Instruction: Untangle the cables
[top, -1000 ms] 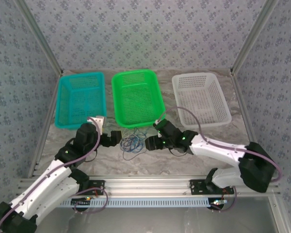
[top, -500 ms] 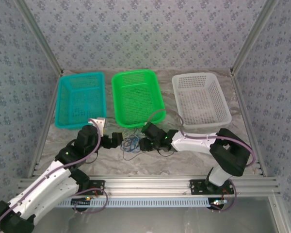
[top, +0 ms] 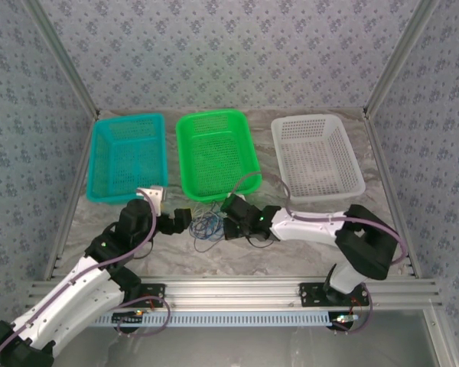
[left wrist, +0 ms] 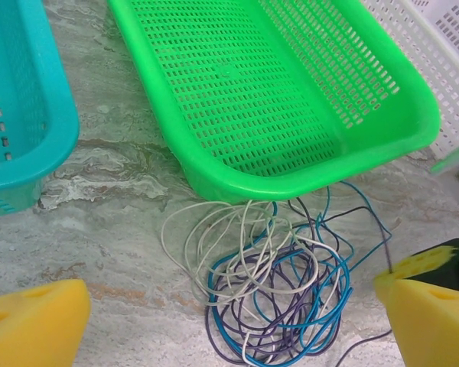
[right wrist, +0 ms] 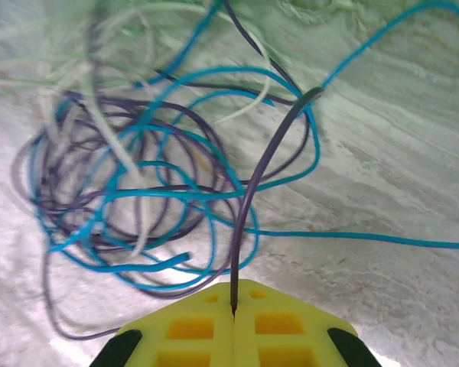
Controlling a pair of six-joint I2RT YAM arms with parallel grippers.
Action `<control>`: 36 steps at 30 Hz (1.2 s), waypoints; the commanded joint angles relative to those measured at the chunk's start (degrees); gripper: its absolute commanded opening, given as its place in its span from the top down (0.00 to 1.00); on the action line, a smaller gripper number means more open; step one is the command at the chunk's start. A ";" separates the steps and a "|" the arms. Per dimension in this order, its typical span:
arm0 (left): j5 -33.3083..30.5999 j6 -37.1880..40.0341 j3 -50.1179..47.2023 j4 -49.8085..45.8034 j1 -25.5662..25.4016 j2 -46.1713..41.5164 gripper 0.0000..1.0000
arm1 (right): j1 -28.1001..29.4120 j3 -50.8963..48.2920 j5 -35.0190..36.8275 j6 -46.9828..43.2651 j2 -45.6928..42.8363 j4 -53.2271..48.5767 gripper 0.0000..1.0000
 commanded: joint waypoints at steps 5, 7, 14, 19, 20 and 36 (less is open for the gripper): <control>-0.68 -0.77 0.96 -0.05 -0.49 0.30 0.01 | 0.96 1.97 2.02 -4.65 -12.37 -5.62 1.00; 1.67 -0.86 1.26 0.31 -0.50 0.61 0.01 | 0.94 3.29 2.69 -5.66 -15.02 -8.57 1.00; 10.27 3.28 5.52 3.66 -4.06 4.94 0.01 | -0.24 5.48 4.73 -5.72 -24.35 -10.74 1.00; 13.17 5.30 5.81 8.90 -8.70 8.07 0.01 | -1.32 7.27 5.23 -5.76 -27.97 -10.49 1.00; 13.60 5.50 5.80 10.09 -9.81 8.88 0.01 | -1.69 7.64 5.11 -5.76 -28.37 -10.36 1.00; 17.35 9.02 11.79 24.30 -19.33 25.32 0.19 | -3.98 11.65 0.59 -4.34 -27.91 -6.21 1.00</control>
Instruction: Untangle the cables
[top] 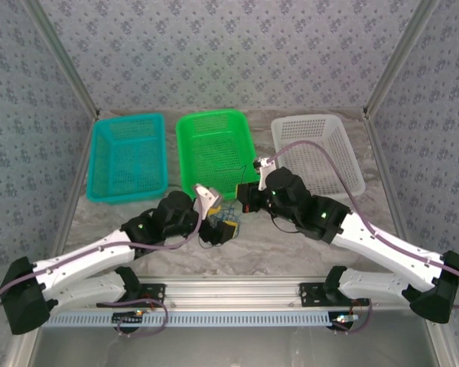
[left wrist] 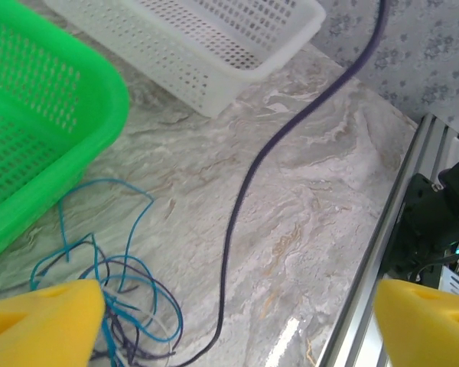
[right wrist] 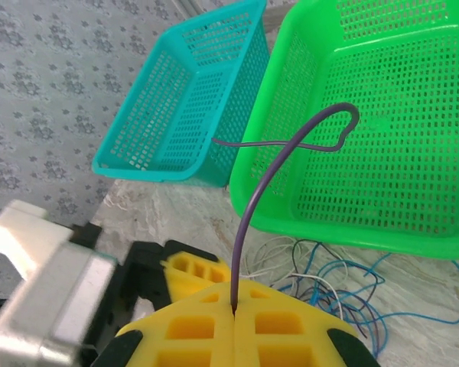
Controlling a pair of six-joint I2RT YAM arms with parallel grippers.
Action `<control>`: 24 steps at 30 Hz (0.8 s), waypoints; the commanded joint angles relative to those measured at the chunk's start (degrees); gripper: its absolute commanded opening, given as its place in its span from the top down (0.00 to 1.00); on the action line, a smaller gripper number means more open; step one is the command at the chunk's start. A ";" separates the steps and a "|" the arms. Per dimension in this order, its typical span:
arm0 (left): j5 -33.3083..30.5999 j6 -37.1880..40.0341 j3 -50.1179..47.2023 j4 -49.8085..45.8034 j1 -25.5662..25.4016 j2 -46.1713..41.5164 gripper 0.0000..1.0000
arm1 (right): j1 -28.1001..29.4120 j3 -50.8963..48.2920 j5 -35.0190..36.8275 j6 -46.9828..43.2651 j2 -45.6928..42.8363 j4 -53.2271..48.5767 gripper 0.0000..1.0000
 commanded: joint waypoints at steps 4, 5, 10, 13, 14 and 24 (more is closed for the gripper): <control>1.80 0.79 4.62 5.14 -0.47 5.75 0.43 | -0.73 2.33 -1.96 1.17 -0.21 1.65 1.00; 1.84 0.70 4.87 5.26 -0.56 6.40 0.47 | -0.88 2.24 -2.09 1.35 -0.29 1.58 1.00; -0.99 -0.30 5.19 7.29 -0.65 6.63 0.83 | -1.28 2.21 -1.85 1.53 -0.87 0.26 1.00; -5.43 -1.32 4.98 7.69 -0.65 4.62 1.00 | -1.77 2.04 0.70 1.77 -2.24 -2.09 0.98; -6.47 -1.49 5.09 7.62 -0.65 3.93 1.00 | -2.03 1.87 1.50 1.83 -2.75 -2.83 0.92; -11.89 -6.75 10.68 5.41 -0.70 0.84 1.00 | -3.47 -0.15 7.95 -3.15 -9.54 -14.42 0.18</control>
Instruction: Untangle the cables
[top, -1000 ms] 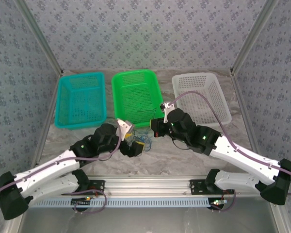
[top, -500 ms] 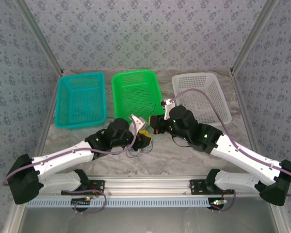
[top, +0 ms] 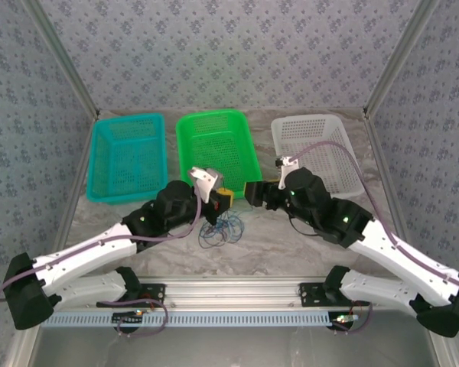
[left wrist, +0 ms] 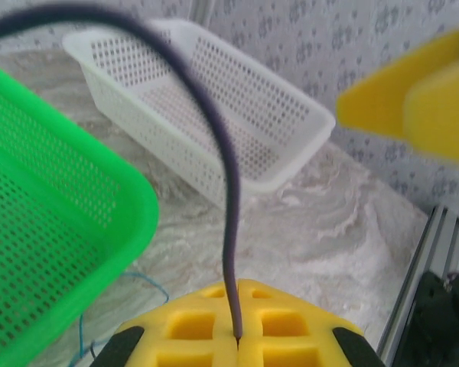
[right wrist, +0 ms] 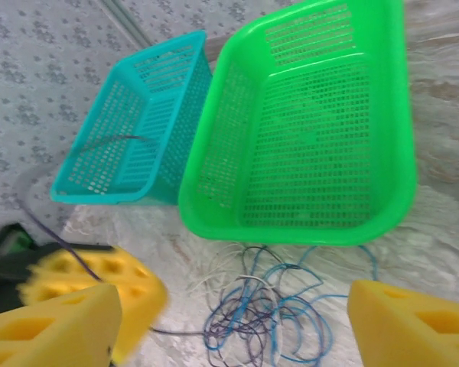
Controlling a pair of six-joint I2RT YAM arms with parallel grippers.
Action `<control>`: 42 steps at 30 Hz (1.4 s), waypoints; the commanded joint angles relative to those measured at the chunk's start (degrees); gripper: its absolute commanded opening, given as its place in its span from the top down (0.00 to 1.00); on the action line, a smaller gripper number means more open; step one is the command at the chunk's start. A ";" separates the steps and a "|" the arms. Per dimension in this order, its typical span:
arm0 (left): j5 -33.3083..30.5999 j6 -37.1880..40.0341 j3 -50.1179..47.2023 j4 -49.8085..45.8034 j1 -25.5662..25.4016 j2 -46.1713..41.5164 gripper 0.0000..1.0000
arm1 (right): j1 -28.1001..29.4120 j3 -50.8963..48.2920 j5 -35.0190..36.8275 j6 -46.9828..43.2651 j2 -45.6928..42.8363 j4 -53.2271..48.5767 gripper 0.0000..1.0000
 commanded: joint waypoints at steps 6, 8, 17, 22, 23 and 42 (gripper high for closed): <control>-4.05 -6.69 7.88 0.43 -0.28 0.37 1.00 | 3.63 -12.90 -0.58 -7.26 -7.69 6.69 0.15; -3.87 -7.83 9.22 0.19 -0.28 1.08 1.00 | 6.08 -16.51 0.92 -8.20 -7.21 11.37 0.15; -3.79 -11.10 13.70 -0.62 -0.28 1.90 1.00 | 12.45 -18.15 10.09 -11.87 6.35 28.49 0.10; -4.05 -12.72 15.28 -0.88 -0.28 1.73 1.00 | 12.86 -19.22 9.79 -13.28 11.97 40.22 0.07; -3.87 -13.11 15.45 -0.56 -0.28 1.64 1.00 | 12.79 -19.30 10.46 -13.49 12.81 41.22 0.07; -7.24 -12.50 15.07 0.58 -0.19 -4.22 1.00 | 7.13 -10.59 9.77 -13.81 19.44 31.84 0.80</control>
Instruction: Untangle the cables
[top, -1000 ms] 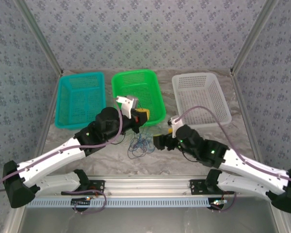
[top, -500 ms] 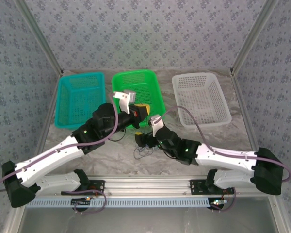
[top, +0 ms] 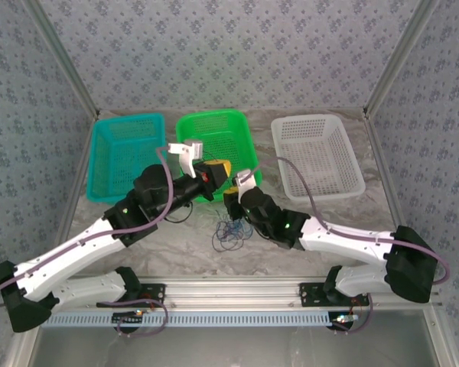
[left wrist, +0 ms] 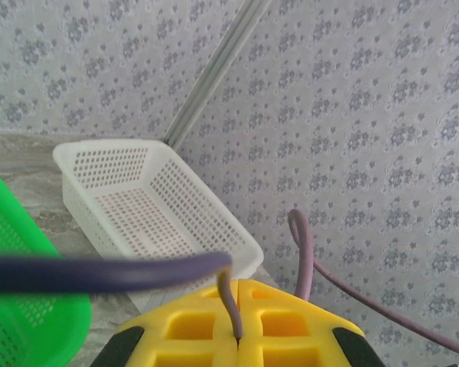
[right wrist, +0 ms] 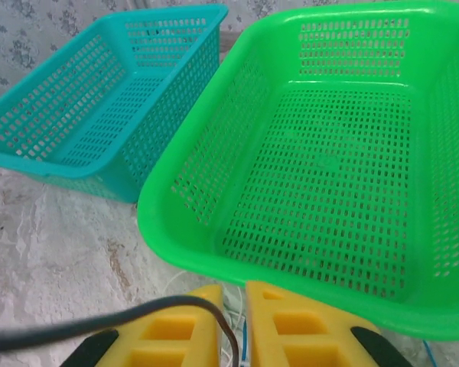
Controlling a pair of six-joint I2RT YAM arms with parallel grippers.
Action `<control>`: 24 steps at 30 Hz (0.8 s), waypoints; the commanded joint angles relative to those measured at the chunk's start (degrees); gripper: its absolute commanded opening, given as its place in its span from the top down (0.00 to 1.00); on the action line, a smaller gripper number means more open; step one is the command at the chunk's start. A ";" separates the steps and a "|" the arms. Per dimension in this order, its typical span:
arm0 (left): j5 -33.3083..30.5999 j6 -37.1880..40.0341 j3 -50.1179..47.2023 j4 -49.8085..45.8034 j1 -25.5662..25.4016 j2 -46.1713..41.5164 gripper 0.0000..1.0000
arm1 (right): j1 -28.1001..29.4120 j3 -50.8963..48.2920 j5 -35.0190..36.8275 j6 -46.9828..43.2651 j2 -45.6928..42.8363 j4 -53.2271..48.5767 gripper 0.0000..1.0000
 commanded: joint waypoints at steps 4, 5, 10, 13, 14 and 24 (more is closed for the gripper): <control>-1.43 4.62 6.86 -0.28 -0.19 -1.23 1.00 | -1.52 2.61 -1.30 2.06 1.86 -4.94 0.89; -0.88 4.98 8.07 -1.19 -0.19 -0.72 1.00 | -1.52 2.40 -1.59 2.59 1.77 -4.47 0.90; 0.72 5.79 11.12 -2.74 -0.19 0.76 1.00 | -1.34 3.87 -2.31 3.43 -1.15 -6.25 0.94; -1.62 6.70 10.88 -4.13 -0.19 0.88 0.86 | -1.22 7.30 -3.93 1.78 -4.61 -10.20 0.98; -2.42 6.68 10.44 -4.49 -0.19 0.91 0.83 | -1.21 8.58 -4.37 1.33 -5.66 -11.67 1.00; -6.94 5.15 4.44 -8.18 -0.11 -2.60 0.00 | -2.97 22.77 -7.84 0.07 -11.78 -29.76 1.00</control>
